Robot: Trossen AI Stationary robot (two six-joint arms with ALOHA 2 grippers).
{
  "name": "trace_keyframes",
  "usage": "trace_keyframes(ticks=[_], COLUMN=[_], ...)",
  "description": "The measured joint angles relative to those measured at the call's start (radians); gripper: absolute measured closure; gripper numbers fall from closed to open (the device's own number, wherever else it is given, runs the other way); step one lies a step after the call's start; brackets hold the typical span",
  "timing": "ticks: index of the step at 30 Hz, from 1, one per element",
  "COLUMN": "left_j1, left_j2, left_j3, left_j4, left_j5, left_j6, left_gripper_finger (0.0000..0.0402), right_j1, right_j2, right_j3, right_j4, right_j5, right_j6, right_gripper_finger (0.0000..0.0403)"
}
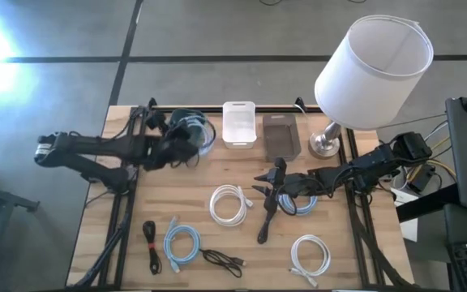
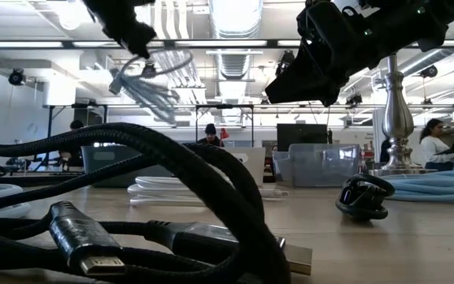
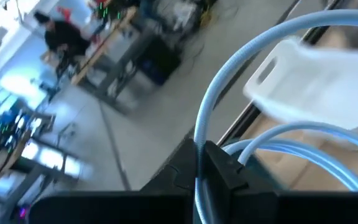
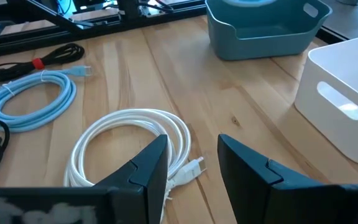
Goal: Pick & Place USB Port
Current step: Put the top left blue HDMI cable into the blue bin, then put the bottom blue HDMI cable into the blue bin
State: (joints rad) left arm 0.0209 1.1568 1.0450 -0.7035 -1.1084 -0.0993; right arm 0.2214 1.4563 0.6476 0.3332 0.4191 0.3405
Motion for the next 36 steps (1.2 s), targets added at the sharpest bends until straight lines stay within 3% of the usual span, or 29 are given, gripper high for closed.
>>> trace_keyframes(ticks=[8,13,15,19,36], left_j1=[0.323,0.443,0.462,0.475,0.484], left_j2=[0.015,0.032,0.04,0.045,0.042], left_j3=[-0.078,-0.18,-0.226,-0.293,-0.337], left_j4=[0.021,0.175,0.261,0.353,0.277], left_j5=[0.162,0.278,0.33,0.336,0.253], left_j6=[0.018,0.111,0.162,0.249,0.219], left_gripper_finger=[0.0385,0.0385,0.0385,0.0385,0.0263], right_j1=[0.0,0.0,0.0,0.0,0.0], right_j2=[0.0,0.0,0.0,0.0,0.0], right_j3=[0.0,0.0,0.0,0.0,0.0], right_j4=[0.0,0.0,0.0,0.0,0.0], right_j5=[0.0,0.0,0.0,0.0,0.0], right_j6=[-0.003,-0.003,-0.003,-0.003,-0.003], right_gripper_finger=[0.0271,0.0266,0.0266,0.0271,0.0277])
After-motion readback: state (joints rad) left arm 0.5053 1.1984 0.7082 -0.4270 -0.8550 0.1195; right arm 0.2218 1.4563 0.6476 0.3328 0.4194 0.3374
